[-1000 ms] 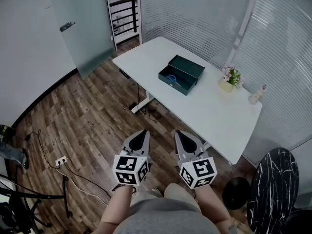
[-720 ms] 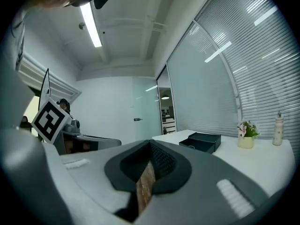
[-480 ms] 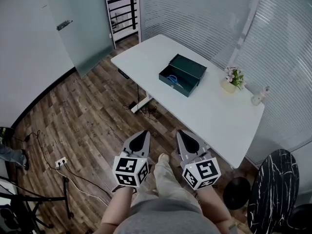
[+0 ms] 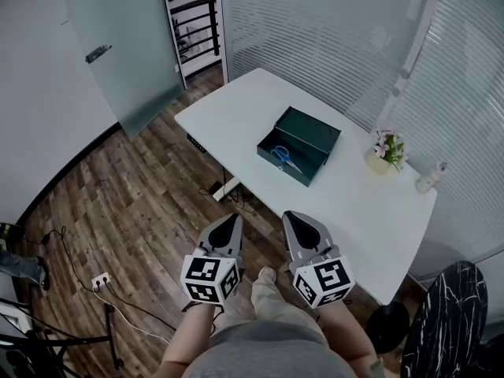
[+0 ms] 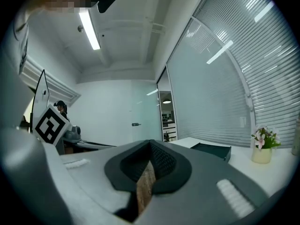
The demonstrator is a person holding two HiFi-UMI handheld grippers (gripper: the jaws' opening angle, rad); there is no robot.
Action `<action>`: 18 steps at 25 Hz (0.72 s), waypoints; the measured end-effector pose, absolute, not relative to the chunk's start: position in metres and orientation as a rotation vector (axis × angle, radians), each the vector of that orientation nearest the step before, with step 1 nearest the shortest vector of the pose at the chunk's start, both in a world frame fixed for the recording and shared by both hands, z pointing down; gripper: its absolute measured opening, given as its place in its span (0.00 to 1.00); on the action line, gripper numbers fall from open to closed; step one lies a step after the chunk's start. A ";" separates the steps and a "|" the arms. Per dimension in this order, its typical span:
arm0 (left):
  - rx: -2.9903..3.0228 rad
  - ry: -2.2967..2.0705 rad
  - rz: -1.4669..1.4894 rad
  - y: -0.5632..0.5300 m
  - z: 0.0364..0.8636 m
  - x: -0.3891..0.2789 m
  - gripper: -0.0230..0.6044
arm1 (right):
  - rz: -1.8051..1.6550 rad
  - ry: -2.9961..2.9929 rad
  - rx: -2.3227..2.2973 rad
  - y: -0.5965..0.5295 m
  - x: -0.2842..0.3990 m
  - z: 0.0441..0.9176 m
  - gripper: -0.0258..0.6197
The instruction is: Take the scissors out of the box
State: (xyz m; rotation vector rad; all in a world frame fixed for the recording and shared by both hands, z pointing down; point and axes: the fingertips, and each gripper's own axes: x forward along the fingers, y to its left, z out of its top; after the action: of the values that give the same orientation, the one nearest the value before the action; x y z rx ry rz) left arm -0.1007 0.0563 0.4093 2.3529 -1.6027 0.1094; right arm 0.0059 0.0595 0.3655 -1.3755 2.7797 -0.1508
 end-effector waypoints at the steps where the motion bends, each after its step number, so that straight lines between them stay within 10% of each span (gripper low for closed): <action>1: 2.354 -1.602 0.108 0.044 0.408 -0.101 0.04 | -0.146 2.782 -1.376 0.047 0.006 0.364 0.05; 18: 2.358 -1.604 0.101 -0.119 0.394 -0.076 0.04 | -0.147 2.815 -1.347 -0.117 0.027 0.353 0.05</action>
State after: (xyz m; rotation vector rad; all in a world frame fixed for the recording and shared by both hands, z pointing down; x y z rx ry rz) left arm -0.0759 -0.1186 0.3942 2.3575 -1.6043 0.1012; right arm 0.0269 -0.1168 0.3528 -1.3465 2.8150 -0.1466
